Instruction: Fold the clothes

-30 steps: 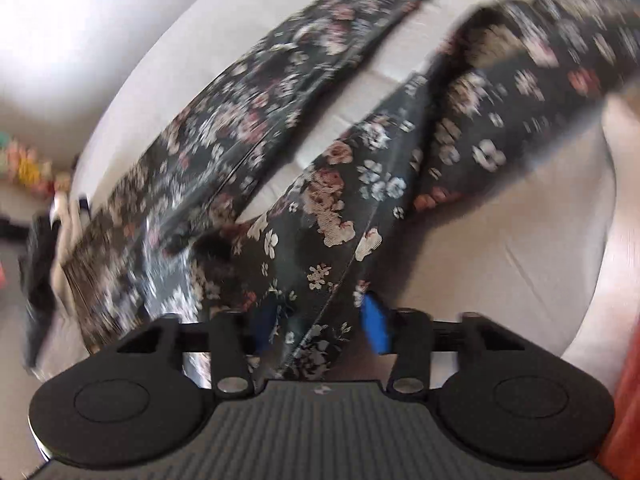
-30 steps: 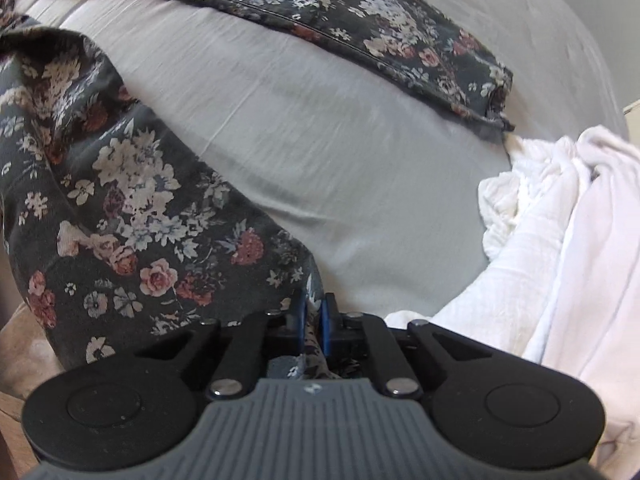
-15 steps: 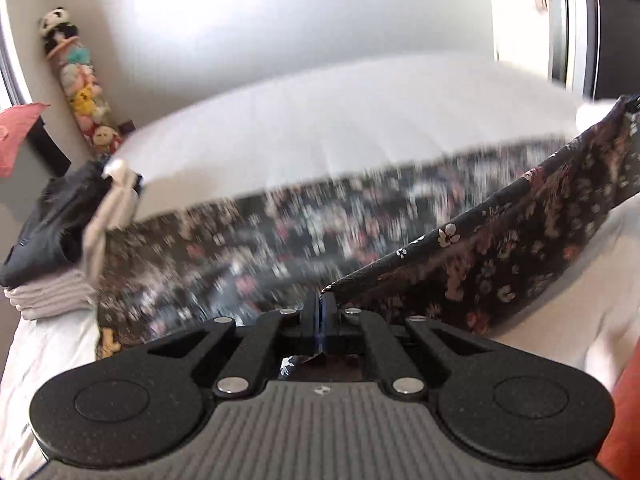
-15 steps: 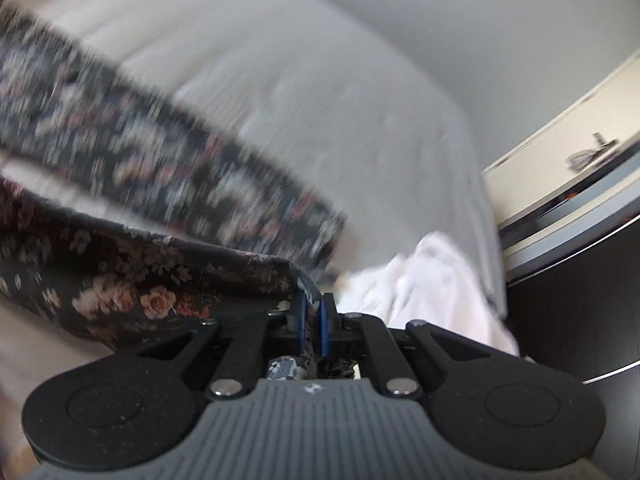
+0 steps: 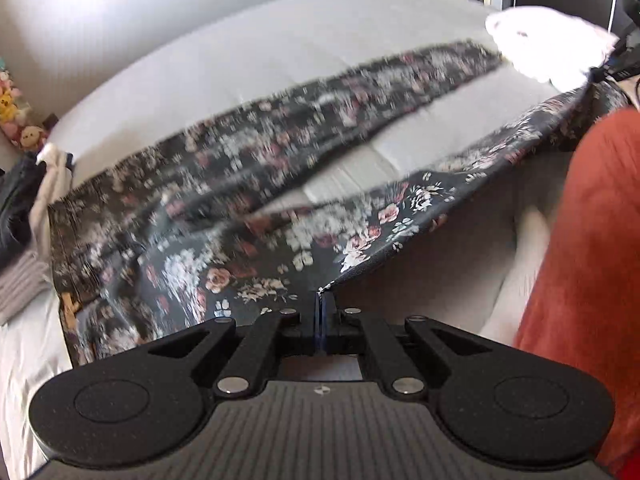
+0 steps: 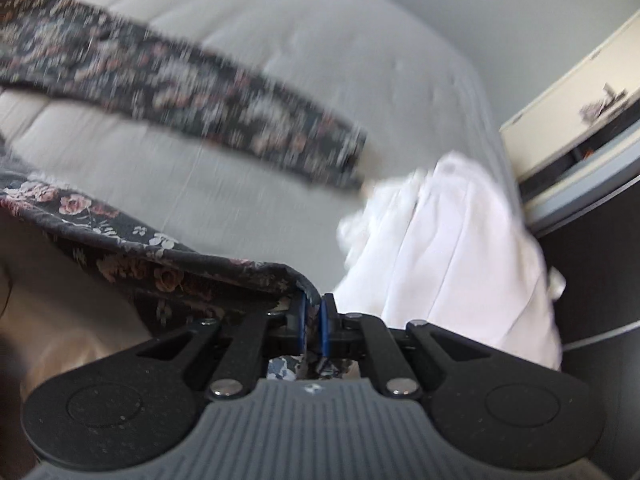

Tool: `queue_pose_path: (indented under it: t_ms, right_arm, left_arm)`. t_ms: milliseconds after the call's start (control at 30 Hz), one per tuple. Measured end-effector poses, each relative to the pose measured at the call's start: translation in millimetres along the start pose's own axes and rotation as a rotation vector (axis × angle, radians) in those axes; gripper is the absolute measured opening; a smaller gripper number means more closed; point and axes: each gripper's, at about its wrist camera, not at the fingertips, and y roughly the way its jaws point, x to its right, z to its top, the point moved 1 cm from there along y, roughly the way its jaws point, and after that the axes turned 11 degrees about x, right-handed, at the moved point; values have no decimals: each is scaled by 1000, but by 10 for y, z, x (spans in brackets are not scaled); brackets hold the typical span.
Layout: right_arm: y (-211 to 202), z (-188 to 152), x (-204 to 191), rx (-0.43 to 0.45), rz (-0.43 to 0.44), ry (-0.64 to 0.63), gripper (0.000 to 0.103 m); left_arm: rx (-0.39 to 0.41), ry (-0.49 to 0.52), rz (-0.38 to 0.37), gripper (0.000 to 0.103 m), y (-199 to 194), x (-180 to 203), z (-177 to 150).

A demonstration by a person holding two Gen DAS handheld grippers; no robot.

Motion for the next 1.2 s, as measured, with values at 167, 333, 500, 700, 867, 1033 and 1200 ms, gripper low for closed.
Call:
queue_pose_path:
  t_ms: [167,333,500,700,867,1033,1200]
  right_arm:
    - [-36,-494,-119,-102,137,31,9]
    - [-106,-655,-172,-177,239,21,13]
    - [-236,-623,-116,-161,285,18,36]
    - [-394,-520,178,-58,307,158,44]
    - [-460,-506,300,30,335,328,46]
    - [-544,-462,442,155,378,453,53]
    - [-392,-480,585,82,224,551,55]
  left_arm:
    - [-54,-39,1,1,31,-22,-83]
    - [-78,-36,0,3,28,-22,-113]
    - [-76,-62,-8,10,-8,-27,-107]
    - [-48,-97,-43,23,-131,-28,-35]
    - [-11,-97,-41,32,-264,11,71]
    - [18,-91,-51,35,-410,1,168]
    - [69,-103,-14,39,-483,9,256]
